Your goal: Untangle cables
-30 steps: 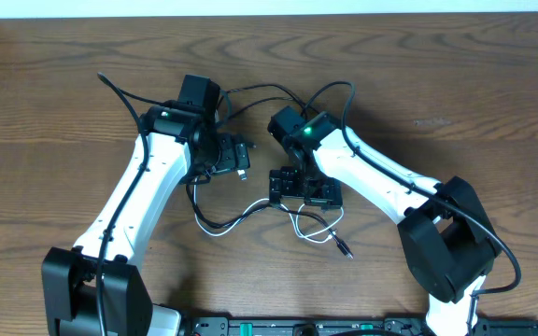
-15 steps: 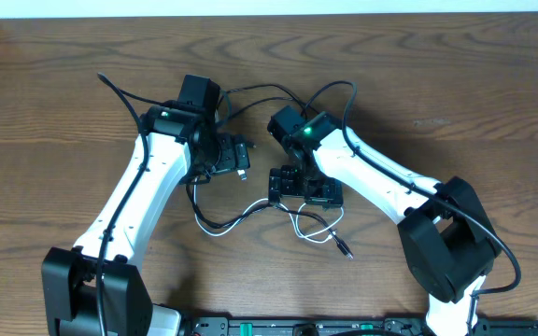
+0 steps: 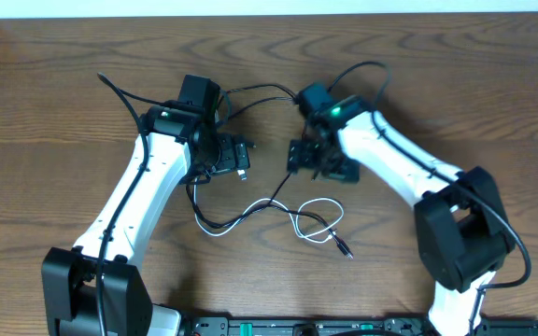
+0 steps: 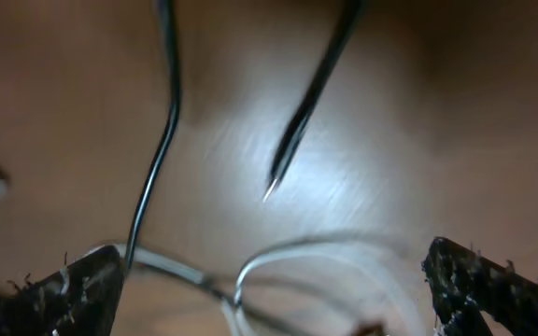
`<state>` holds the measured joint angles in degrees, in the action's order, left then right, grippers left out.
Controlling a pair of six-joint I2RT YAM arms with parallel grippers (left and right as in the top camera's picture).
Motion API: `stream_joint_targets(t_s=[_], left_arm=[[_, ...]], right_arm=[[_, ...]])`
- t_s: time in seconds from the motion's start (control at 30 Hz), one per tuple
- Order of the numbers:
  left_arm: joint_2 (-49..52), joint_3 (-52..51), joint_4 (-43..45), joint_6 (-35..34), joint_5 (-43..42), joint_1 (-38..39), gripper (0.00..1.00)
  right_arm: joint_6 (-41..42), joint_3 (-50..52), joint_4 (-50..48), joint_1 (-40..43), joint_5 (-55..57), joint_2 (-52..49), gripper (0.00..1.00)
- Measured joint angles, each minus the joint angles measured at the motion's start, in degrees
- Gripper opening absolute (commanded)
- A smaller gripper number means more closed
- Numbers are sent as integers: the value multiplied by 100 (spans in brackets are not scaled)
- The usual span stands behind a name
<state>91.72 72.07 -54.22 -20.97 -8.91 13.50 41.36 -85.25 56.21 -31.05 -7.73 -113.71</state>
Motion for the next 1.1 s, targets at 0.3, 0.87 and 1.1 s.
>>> stream_joint_targets(t_s=[0.3,0.87,1.1], left_arm=[[0,0,0,-2,0,0,98],[0,0,0,0,0,0,98],[0,-2,404,0,15,0,98]], right_arm=[[-286,0,166,975,763,0,99],[-566,0,313,1786,1633,0,99],[-603,0,278,1956,1580,0,99]])
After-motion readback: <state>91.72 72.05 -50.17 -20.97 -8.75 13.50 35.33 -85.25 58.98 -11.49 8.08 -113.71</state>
